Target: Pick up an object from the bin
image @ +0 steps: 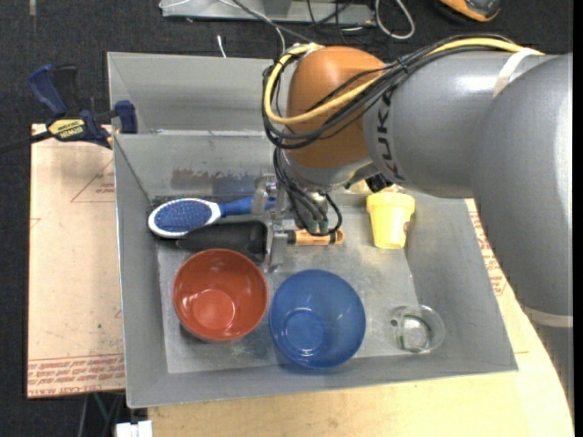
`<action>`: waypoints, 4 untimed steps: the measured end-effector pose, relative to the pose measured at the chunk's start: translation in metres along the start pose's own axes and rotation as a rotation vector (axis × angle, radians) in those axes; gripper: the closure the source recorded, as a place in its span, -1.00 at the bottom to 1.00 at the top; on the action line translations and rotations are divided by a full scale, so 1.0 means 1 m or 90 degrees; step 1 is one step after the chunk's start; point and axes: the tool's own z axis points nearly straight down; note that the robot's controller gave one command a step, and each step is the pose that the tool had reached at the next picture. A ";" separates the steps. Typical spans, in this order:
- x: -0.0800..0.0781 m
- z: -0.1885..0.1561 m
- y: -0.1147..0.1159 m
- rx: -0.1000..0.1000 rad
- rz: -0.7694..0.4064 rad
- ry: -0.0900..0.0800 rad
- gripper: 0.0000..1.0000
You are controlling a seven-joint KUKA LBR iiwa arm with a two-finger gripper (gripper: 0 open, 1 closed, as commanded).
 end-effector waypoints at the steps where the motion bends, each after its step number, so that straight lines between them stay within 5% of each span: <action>1: 0.000 0.000 0.000 0.000 0.000 0.000 -1.00; 2: -0.018 0.042 0.005 -0.001 0.100 -0.001 -1.00; 3: -0.014 0.057 0.009 -0.001 0.098 -0.002 -1.00; 4: -0.013 0.037 0.010 0.001 0.098 0.005 -1.00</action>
Offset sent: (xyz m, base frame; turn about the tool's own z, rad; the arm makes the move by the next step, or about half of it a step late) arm 0.0176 0.0048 -0.0416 0.1595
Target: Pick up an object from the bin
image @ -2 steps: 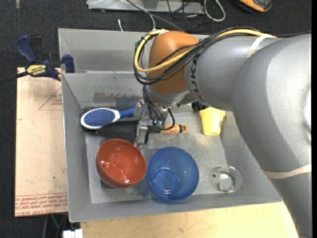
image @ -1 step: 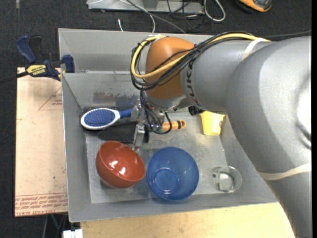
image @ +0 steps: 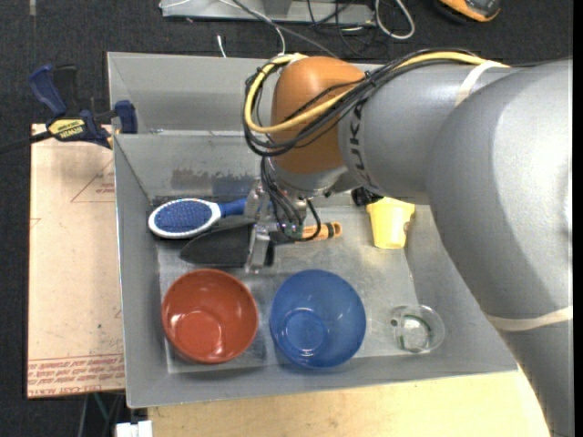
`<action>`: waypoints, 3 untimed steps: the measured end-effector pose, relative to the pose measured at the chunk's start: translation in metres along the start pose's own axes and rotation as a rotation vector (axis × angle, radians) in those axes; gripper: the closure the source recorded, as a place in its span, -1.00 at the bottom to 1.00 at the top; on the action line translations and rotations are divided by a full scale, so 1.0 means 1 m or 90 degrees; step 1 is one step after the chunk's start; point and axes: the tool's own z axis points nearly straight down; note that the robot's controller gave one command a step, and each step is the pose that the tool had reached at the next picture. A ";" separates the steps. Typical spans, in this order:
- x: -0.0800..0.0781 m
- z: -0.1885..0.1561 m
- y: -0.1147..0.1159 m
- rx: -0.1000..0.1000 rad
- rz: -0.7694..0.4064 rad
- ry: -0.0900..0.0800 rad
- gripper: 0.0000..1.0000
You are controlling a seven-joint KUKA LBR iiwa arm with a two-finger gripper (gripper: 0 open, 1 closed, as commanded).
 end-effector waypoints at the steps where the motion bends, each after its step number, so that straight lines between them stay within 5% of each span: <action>1: 0.019 -0.039 -0.003 -0.001 -0.072 -0.002 1.00; 2: 0.019 -0.039 -0.003 -0.001 -0.072 -0.001 1.00; 3: 0.025 0.011 0.054 -0.003 -0.070 0.001 1.00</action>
Offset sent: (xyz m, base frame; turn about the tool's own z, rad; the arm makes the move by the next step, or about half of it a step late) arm 0.0000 0.0000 0.0000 0.0000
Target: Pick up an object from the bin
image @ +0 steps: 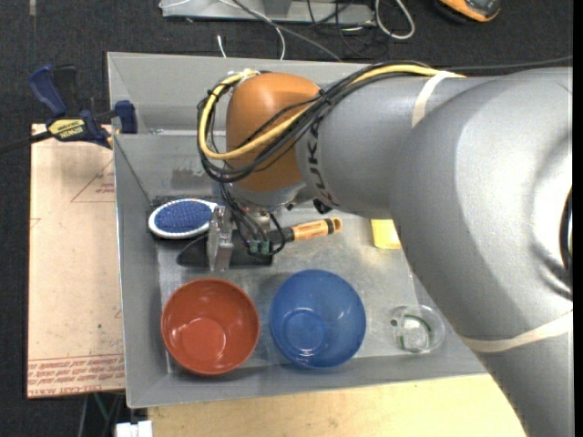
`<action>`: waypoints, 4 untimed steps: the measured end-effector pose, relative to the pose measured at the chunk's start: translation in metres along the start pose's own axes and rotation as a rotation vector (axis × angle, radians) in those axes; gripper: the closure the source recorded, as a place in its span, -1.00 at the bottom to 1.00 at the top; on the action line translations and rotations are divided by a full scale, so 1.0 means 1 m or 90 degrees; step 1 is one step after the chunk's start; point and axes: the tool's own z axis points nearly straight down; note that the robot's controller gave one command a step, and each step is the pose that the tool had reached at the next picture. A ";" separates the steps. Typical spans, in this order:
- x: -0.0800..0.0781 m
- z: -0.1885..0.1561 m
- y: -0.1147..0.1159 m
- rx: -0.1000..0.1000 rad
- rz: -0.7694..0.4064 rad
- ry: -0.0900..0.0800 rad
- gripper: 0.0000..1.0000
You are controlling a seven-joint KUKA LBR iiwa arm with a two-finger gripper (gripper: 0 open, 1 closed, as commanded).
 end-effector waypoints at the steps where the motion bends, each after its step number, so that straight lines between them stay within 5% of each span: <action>1: -0.004 0.010 -0.017 0.002 -0.009 -0.005 1.00; 3: -0.019 0.030 0.000 -0.001 0.011 -0.003 1.00; 4: -0.012 0.031 0.018 0.000 0.009 -0.010 1.00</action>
Offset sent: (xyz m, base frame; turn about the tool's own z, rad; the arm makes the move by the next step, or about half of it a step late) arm 0.0110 -0.0024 -0.0340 0.0544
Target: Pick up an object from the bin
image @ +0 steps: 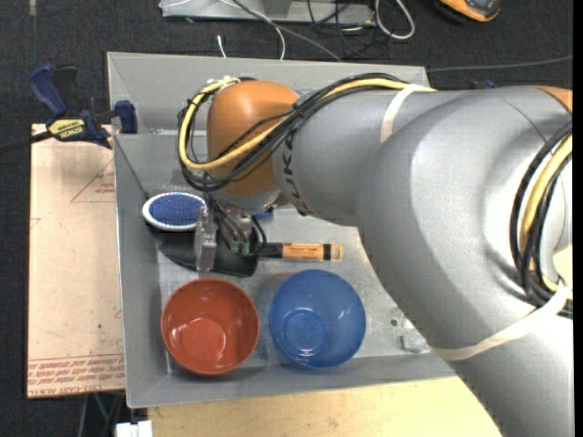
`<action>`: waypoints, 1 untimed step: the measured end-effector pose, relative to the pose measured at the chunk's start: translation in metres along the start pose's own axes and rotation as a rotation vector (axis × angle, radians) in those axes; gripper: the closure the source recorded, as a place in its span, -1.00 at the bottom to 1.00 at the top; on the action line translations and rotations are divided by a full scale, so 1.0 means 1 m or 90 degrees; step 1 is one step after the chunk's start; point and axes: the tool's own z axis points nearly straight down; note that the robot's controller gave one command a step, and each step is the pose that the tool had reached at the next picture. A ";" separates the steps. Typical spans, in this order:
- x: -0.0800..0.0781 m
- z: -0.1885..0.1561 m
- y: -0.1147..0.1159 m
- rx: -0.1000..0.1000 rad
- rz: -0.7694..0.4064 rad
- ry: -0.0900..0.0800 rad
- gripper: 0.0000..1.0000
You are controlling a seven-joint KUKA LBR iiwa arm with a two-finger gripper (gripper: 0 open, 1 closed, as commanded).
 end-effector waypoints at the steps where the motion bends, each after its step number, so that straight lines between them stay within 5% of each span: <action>1: -0.005 -0.011 -0.004 0.000 0.010 0.003 1.00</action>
Offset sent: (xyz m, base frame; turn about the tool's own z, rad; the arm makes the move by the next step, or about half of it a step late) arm -0.0114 0.0180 -0.0081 0.0130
